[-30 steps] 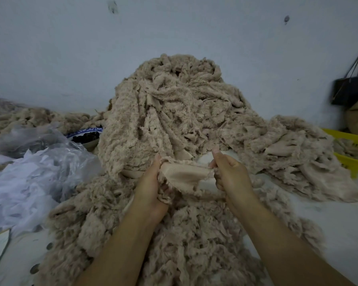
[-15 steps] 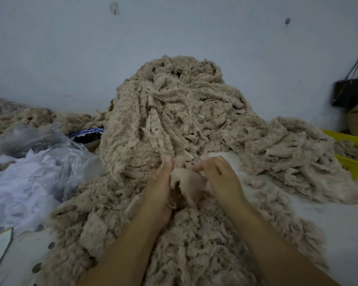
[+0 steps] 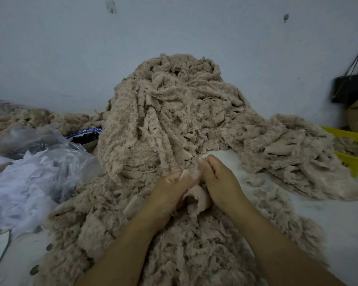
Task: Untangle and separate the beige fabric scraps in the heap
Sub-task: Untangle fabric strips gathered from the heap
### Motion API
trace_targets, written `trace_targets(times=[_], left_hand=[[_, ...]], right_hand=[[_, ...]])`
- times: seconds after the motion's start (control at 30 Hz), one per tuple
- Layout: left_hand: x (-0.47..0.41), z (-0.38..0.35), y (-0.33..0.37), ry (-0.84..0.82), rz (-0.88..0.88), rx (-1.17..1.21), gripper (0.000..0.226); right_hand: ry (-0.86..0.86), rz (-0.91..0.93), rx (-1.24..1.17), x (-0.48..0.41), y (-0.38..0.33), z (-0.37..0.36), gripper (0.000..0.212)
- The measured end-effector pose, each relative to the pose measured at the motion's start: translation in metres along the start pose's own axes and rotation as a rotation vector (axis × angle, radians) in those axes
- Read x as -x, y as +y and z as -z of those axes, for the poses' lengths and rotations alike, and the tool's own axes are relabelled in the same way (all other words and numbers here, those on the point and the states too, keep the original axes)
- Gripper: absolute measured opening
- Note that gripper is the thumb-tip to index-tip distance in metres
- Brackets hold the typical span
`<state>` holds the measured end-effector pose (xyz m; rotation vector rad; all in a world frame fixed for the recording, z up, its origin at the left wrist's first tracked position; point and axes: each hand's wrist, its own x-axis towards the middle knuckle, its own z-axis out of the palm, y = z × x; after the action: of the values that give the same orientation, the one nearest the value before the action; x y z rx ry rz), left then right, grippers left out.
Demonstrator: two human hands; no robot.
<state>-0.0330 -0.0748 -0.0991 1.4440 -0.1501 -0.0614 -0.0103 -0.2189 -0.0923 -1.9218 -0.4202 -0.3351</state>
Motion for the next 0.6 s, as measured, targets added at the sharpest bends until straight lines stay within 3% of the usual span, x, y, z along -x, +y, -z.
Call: trace_targets(times=[0.1,0.23,0.3,0.43,0.53,0.6], left_hand=[[0.000,0.003,0.007,0.000,0.076,0.217,0.024],[-0.005,0.025,0.013,0.085,0.086,0.568,0.027],[-0.006,0.029,0.014,0.070,0.074,0.639,0.033],[-0.005,0.024,0.015,0.046,0.131,0.620,0.053],[-0.004,0.023,0.016,0.076,0.122,0.628,0.052],[-0.005,0.022,0.015,0.110,0.108,0.661,0.052]], right_hand=[[0.181,-0.085,0.069,-0.003,0.003,0.006,0.037],[0.386,-0.279,-0.002,-0.007,0.017,0.028,0.044],[0.308,-0.248,-0.074,-0.004,0.018,0.026,0.048],[-0.086,-0.091,-0.145,0.005,0.002,0.000,0.038],[-0.300,-0.059,-0.016,0.008,0.002,-0.017,0.022],[-0.326,0.004,0.145,0.008,0.006,-0.021,0.016]])
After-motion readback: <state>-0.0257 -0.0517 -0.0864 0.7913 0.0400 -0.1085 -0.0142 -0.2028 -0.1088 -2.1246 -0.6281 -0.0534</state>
